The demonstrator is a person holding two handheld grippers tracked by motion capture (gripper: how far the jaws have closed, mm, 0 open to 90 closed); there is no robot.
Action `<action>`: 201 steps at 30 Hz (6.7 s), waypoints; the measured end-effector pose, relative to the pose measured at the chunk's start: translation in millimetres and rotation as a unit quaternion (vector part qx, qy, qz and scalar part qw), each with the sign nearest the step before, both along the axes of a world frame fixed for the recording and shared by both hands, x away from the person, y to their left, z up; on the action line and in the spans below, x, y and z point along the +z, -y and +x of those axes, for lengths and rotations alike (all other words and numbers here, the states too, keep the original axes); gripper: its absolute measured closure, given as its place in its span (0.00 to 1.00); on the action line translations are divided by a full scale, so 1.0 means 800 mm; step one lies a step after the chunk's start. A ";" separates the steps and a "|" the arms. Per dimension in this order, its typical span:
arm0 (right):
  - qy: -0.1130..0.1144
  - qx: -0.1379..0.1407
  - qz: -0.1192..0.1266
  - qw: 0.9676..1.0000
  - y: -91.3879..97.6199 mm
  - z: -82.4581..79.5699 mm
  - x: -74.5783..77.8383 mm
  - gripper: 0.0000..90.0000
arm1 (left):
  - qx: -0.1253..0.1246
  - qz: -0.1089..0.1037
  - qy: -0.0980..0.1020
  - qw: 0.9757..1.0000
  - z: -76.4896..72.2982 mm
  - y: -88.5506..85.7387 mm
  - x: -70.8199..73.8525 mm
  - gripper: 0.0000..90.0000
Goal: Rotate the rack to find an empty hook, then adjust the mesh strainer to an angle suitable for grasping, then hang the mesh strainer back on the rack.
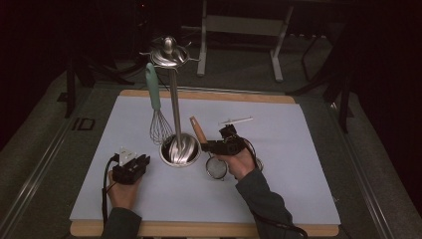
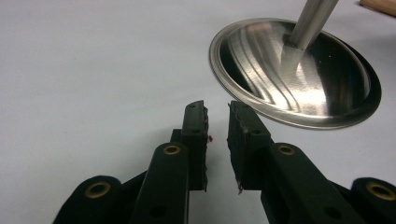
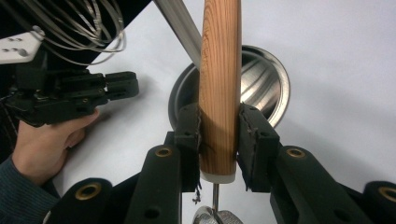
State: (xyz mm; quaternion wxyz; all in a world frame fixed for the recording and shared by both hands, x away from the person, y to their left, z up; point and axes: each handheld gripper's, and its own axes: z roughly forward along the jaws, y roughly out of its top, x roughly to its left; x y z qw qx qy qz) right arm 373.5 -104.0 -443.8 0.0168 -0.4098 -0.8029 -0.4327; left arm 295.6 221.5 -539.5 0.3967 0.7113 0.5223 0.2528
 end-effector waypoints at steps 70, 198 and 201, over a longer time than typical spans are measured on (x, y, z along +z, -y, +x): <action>0.129 0.060 0.086 0.986 0.027 -0.027 0.126 0.80 | -0.002 0.005 -0.004 1.000 0.001 0.002 -0.001 0.85; 0.244 0.104 0.006 0.964 -0.012 -0.037 0.169 0.66 | -0.008 0.012 -0.006 1.000 0.001 0.004 -0.001 0.84; 0.249 0.106 -0.030 0.962 -0.012 -0.040 0.159 0.66 | -0.007 0.011 -0.006 1.000 0.001 0.005 -0.001 0.85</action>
